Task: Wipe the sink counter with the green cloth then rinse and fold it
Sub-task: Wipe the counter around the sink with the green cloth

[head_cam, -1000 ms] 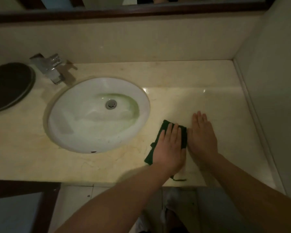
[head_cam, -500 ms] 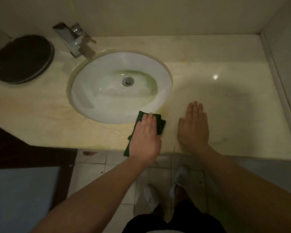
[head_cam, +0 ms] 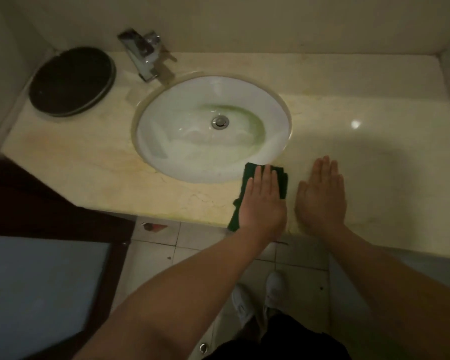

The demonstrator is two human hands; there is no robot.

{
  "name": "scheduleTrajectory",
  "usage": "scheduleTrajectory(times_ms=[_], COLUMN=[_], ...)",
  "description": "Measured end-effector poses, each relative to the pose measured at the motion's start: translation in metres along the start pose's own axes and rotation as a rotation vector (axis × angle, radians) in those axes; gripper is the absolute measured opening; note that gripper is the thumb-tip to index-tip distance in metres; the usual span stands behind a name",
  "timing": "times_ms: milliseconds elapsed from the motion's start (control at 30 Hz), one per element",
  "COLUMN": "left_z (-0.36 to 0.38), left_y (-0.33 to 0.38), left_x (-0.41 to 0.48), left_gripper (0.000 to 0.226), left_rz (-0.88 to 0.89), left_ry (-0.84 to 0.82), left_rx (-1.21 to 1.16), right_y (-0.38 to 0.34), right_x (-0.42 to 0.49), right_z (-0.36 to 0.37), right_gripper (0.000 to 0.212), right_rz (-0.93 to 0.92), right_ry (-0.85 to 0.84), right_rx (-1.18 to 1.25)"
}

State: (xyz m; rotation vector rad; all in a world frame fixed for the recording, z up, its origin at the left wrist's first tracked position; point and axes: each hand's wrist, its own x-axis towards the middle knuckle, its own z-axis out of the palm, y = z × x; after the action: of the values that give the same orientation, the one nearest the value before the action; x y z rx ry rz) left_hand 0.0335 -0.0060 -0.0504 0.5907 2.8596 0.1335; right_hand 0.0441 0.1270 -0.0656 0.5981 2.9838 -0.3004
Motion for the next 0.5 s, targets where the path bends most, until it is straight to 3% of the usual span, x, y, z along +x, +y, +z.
scheduleTrajectory(times_ms=[133,333,500], left_z=[-0.012,-0.022,-0.026], left_y=[-0.042,-0.176,-0.223], left_x=[-0.010,-0.030,-0.027], left_gripper=[0.064,0.062,0.065], left_rz=[-0.058,-0.234,-0.233], left_ry=[0.011,0.114,0.130], left_rx=[-0.020,-0.037,-0.012], right_y=[-0.009,-0.025,-0.028], right_x=[-0.002,-0.004,-0.005], right_z=[0.001,0.001,0.000], right_gripper=[0.065,0.073,0.072], right_rz=[0.021,0.072,0.095], right_ry=[0.012,0.017,0.030], right_rx=[0.019,0.017,0.009])
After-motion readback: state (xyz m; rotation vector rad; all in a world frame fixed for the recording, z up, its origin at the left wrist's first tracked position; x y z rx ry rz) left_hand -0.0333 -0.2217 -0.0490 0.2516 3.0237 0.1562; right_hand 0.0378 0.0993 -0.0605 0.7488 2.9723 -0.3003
